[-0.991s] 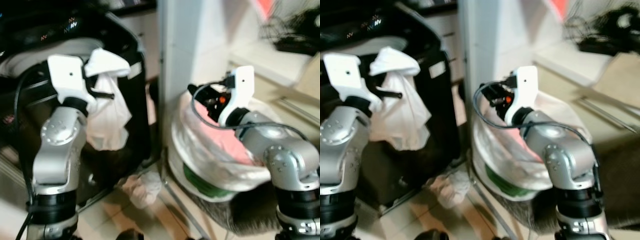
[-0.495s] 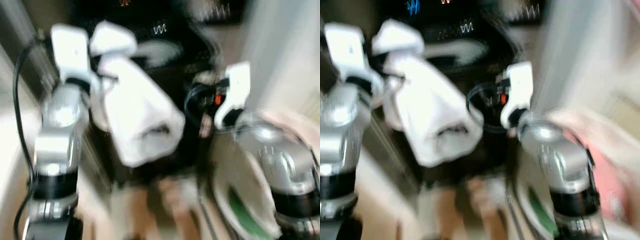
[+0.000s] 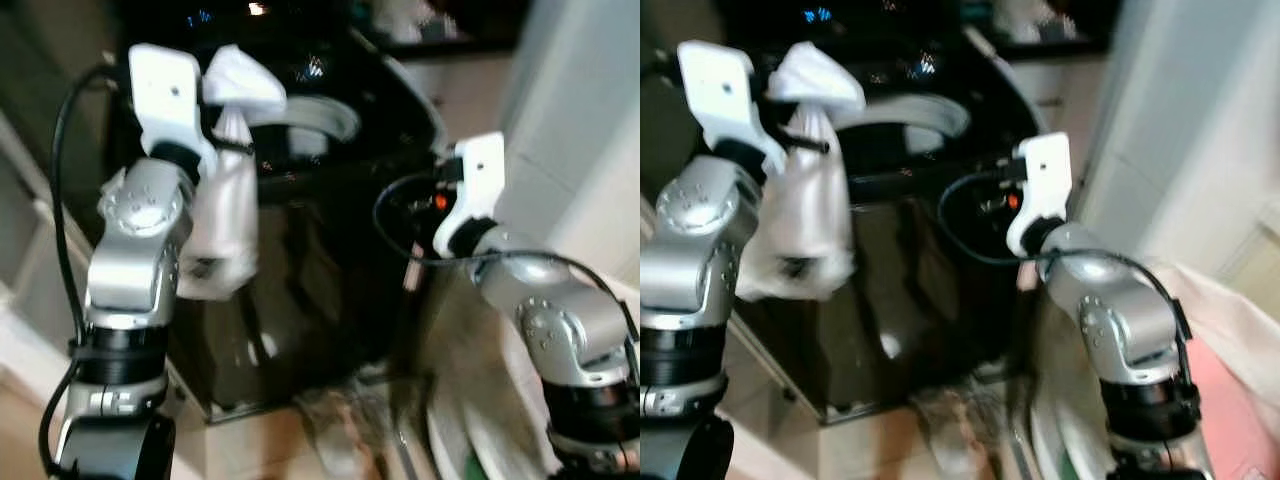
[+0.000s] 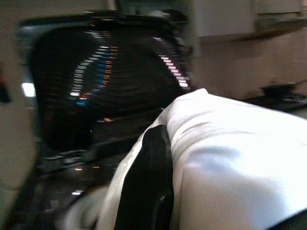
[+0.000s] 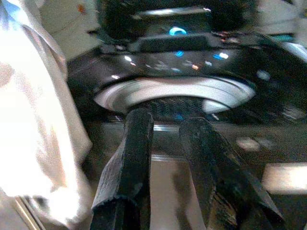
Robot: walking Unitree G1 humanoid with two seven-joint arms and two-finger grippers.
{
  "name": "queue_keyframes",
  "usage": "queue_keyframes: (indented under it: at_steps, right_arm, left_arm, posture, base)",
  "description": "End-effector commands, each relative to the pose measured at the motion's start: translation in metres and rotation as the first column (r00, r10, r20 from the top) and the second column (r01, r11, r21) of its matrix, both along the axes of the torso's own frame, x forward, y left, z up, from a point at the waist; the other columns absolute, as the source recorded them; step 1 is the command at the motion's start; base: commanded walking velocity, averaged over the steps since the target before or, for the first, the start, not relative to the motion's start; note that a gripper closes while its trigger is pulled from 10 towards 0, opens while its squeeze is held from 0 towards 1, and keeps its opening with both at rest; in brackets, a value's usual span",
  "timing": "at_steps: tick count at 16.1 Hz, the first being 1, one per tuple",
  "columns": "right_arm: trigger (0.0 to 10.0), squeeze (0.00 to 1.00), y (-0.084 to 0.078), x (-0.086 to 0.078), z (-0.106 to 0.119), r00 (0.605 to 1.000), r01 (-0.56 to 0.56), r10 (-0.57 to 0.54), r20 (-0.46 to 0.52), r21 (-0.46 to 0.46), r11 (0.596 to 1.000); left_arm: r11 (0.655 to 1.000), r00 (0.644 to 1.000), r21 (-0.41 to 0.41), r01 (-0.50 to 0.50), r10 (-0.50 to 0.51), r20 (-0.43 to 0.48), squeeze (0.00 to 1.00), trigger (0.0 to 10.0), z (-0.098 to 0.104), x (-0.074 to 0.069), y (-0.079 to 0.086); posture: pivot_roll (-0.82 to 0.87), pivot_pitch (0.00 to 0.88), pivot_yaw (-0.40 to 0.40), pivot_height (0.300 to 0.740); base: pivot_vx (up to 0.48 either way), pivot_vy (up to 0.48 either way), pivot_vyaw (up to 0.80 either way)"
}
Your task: Clothes washing
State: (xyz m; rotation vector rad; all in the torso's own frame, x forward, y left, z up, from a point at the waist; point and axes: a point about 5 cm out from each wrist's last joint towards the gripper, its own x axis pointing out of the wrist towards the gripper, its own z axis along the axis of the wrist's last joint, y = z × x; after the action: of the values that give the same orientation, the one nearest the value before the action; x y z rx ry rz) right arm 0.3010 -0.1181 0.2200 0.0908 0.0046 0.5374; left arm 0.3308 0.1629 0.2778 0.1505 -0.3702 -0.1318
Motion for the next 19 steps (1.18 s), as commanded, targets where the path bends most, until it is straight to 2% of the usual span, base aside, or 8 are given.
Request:
queue_keyframes:
  at_steps: [1, 7, 11, 12, 14, 15, 17, 19]
  right_arm:
    - [10.0, 0.0, 0.008, -0.002, 0.004, 0.999, -0.028, 0.028, 0.02, 0.001, 1.0]
    - [10.0, 0.0, 0.009, -0.007, 0.003, 0.999, -0.048, 0.048, 0.021, -0.002, 0.999]
    - [10.0, 0.0, 0.014, -0.011, 0.005, 0.997, -0.075, 0.074, 0.032, 0.018, 0.997]
    - [10.0, 0.0, 0.016, -0.014, 0.009, 0.995, -0.088, 0.086, 0.046, 0.032, 0.996]
    - [10.0, 0.0, 0.017, -0.017, 0.01, 0.994, -0.096, 0.094, 0.054, 0.044, 0.994]
    - [10.0, 0.0, 0.018, -0.019, 0.01, 0.994, -0.097, 0.094, 0.053, 0.045, 0.994]
    - [10.0, 0.0, 0.022, -0.023, 0.01, 0.993, -0.115, 0.113, 0.037, 0.053, 0.992]
    - [10.0, 0.0, 0.028, -0.03, 0.013, 0.986, -0.168, 0.167, 0.027, 0.061, 0.984]
  left_arm:
    - [1.0, 1.0, 0.001, -0.021, 0.021, 0.016, 0.0, 10.0, 0.004, 0.001, 0.006]
    - [0.996, 0.982, 0.088, -0.029, 0.012, 0.189, 0.0, 10.0, 0.055, 0.036, 0.007]
    - [0.964, 0.917, 0.129, -0.231, 0.172, 0.359, 0.0, 10.0, 0.123, 0.059, 0.025]
    - [0.928, 0.878, 0.148, -0.343, 0.261, 0.401, 0.0, 10.0, 0.139, 0.061, 0.033]
    - [0.904, 0.886, 0.183, -0.387, 0.31, 0.344, 0.0, 10.0, 0.13, 0.069, 0.038]
    - [0.899, 0.94, 0.278, -0.338, 0.311, 0.139, 0.0, 10.0, 0.089, 0.084, 0.039]
    - [0.882, 0.93, 0.437, -0.175, 0.294, -0.219, 0.0, 10.0, 0.007, 0.095, 0.037]
    - [0.9, 0.928, 0.418, -0.123, 0.253, -0.274, 0.0, 10.0, -0.009, 0.094, 0.034]
  posture:
    - [-0.03, 0.0, 0.055, 0.74]
    - [-0.03, 0.0, 0.067, 0.74]
    - [-0.06, 0.0, 0.083, 0.74]
    - [-0.07, 0.0, 0.09, 0.74]
    - [-0.07, 0.0, 0.098, 0.74]
    - [-0.08, 0.0, 0.105, 0.74]
    - [-0.09, 0.0, 0.112, 0.74]
    - [-0.11, 0.0, 0.113, 0.74]
  base:
    - [0.458, 0.0, 0.0]
    - [0.154, 0.0, 0.0]
    - [0.0, 0.0, 0.0]
    - [0.0, 0.0, 0.0]
    - [0.0, 0.0, 0.0]
    - [0.0, 0.0, 0.0]
    - [0.0, 0.0, 0.0]
    - [0.0, 0.0, 0.0]
